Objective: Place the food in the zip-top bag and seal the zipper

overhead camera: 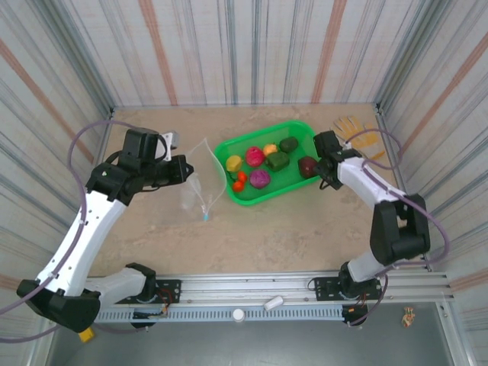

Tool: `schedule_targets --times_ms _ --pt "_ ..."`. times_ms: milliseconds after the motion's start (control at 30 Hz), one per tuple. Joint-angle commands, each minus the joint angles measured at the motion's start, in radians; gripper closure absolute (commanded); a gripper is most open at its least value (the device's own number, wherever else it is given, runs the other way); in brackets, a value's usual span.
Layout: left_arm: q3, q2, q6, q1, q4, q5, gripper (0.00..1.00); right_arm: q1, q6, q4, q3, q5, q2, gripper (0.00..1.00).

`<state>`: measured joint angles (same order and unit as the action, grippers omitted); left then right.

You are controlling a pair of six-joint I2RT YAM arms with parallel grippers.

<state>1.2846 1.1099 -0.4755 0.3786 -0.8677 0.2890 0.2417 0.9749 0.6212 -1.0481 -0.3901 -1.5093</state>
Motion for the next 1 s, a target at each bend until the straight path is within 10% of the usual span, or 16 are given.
schedule_targets --times_ms 0,333,467,700,967 --pt "-0.020 0.021 -0.028 -0.007 0.042 0.087 1.00 -0.024 0.054 0.009 0.090 -0.054 0.080 0.41" --pt "-0.059 0.032 -0.075 -0.006 0.081 0.118 1.00 -0.041 -0.084 0.020 0.085 0.023 0.184 0.35" --pt "-0.104 0.035 -0.128 -0.007 0.134 0.180 1.00 0.123 -0.340 -0.106 0.072 0.114 0.292 0.32" --pt "-0.085 0.062 -0.113 -0.006 0.152 0.252 1.00 0.344 -0.517 -0.303 -0.013 0.653 0.309 0.35" --pt "-0.055 0.060 -0.082 -0.005 0.111 0.233 1.00 0.497 -0.540 -0.300 -0.149 0.702 0.119 0.42"
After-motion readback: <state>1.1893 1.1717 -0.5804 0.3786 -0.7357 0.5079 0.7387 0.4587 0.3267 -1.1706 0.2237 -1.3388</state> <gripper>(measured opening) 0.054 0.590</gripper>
